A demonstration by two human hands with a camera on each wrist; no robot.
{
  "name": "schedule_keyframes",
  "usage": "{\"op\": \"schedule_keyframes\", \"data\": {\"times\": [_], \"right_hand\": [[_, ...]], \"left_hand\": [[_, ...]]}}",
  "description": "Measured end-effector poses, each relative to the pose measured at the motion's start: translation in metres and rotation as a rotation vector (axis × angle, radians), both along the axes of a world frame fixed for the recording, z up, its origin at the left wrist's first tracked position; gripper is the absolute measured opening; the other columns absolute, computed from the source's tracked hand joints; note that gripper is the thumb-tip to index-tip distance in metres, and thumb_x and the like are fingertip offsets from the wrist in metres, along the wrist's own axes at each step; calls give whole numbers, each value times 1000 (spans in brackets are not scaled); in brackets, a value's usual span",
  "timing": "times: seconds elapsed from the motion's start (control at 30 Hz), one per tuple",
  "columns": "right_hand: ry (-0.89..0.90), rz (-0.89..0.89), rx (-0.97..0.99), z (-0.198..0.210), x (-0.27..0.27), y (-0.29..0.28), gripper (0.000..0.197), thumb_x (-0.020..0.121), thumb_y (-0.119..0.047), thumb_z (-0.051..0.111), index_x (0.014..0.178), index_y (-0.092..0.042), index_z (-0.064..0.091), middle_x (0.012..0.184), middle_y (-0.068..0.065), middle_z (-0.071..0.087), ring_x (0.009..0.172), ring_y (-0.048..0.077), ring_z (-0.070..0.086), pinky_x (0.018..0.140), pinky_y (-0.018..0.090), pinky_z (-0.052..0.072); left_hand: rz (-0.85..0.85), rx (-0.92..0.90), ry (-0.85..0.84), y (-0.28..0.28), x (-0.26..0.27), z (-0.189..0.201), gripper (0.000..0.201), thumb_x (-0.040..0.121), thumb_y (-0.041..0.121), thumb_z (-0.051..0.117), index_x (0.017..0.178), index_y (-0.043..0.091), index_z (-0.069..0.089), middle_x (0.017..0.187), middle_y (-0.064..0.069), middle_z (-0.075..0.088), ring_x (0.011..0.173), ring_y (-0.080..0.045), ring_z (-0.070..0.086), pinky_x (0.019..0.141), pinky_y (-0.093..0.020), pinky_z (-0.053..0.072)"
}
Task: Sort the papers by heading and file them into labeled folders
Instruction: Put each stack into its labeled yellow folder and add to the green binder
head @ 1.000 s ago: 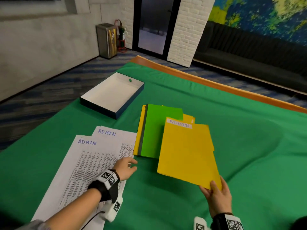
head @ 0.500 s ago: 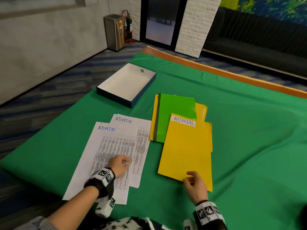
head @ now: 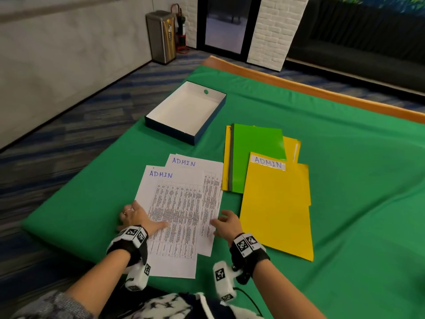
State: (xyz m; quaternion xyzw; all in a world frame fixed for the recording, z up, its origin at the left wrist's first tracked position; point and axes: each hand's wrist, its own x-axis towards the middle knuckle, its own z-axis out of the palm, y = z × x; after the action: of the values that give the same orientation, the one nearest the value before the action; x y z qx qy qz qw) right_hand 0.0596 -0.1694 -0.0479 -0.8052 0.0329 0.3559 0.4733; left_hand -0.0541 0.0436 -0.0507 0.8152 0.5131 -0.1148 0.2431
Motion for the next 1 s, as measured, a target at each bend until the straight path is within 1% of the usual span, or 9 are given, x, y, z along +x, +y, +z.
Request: {"op": "schedule_keyframes", "data": {"times": [0.13,0.2,0.27,0.33,0.47,0.57,0.73,0.93,1.0], "right_hand": [[-39,25,-78,-5,2,12,70,79,-27,72,136,-5,38,132,13,52,111,26,59,94,37,50],[-59,74,-148,-7,1,19,65,76,-38,74,126,-7,46,122,11,56,103,21,59,89,31,48],[-66,108,-197,-7,0,27,55,71,-46,75,108,-13,51,109,8,57,88,16,56,79,29,45],[-63,116,-226,-8,1,35,63,66,-49,79,107,-10,50,107,5,58,93,18,57,78,28,47],[-78,185,-425,-1,2,50,79,55,-61,77,116,-14,55,120,9,54,105,25,56,89,38,51],[-28,75,-370,4,1,63,75,68,-38,80,126,-12,40,130,13,38,112,30,51,85,30,46],[28,-48,-5,2,-2,71,56,69,-6,78,115,-11,47,113,10,61,98,27,63,83,43,56],[-89,133,199,21,0,38,24,79,2,68,95,-16,64,96,0,71,86,10,69,84,31,56],[-118,159,255,27,2,26,22,79,2,67,92,-17,66,92,-3,72,84,7,70,81,27,56]], "left_hand": [[63,-57,-77,13,0,1,126,52,43,88,144,1,14,151,-22,16,139,-37,19,111,-46,28],[35,-86,-86,19,0,-2,125,51,45,87,144,1,16,151,-21,18,140,-34,19,111,-46,29],[-16,-89,-68,22,-1,-3,116,48,52,86,138,5,30,144,-18,33,133,-34,33,105,-46,38],[-36,-88,-76,22,-1,-2,103,45,56,85,126,10,43,130,-14,46,119,-31,47,94,-43,46],[-40,-107,-102,25,-2,-4,100,39,59,85,119,14,45,119,-7,56,107,-28,56,87,-41,51],[-45,-127,-142,27,-2,-5,97,42,53,87,120,13,43,120,-6,56,106,-27,56,87,-37,50],[-39,-147,-204,30,-3,-7,90,55,46,85,126,13,41,123,-6,53,109,-25,54,87,-32,47],[55,-209,-318,47,3,-5,113,48,59,83,138,12,34,141,-13,36,129,-29,37,108,-42,34],[85,-319,-477,49,8,4,111,41,54,87,133,15,40,136,-10,47,123,-26,46,105,-42,38]]}}
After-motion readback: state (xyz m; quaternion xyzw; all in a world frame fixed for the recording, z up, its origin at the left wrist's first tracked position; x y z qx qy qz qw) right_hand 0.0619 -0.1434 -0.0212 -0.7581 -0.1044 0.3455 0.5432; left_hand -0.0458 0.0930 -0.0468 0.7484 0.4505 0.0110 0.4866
